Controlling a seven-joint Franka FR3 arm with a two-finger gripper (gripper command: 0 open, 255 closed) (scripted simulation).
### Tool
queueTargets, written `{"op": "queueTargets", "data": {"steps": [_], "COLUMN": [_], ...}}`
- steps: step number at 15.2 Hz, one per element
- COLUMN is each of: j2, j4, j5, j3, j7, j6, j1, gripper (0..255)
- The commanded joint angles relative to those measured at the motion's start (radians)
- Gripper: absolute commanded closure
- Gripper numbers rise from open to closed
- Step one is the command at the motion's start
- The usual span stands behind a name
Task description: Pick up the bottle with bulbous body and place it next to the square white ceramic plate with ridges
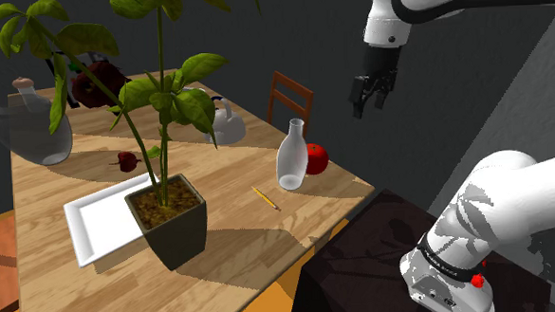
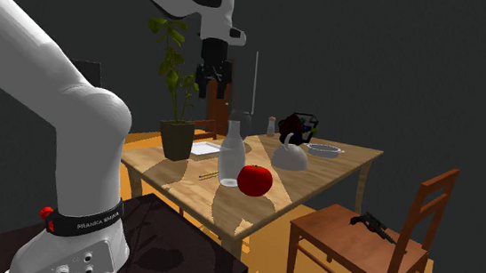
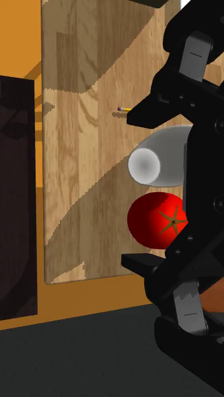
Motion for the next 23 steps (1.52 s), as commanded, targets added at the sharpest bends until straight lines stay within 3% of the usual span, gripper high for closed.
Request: {"op": "queueTargets", "data": {"steps": [1,15,23], "j2": [0.000,0.511,0.550], "j4": [0.000,0.220,0.151], "j5": [0.000,0.048,0.049], "j3": [0.000,0.050,0.053], "j7": [0.000,-0.035,-0.035], "j6": [0.000,0.320,0.429], "j1": [0.000,0.068,0.070], "gripper": [0,0,0]}}
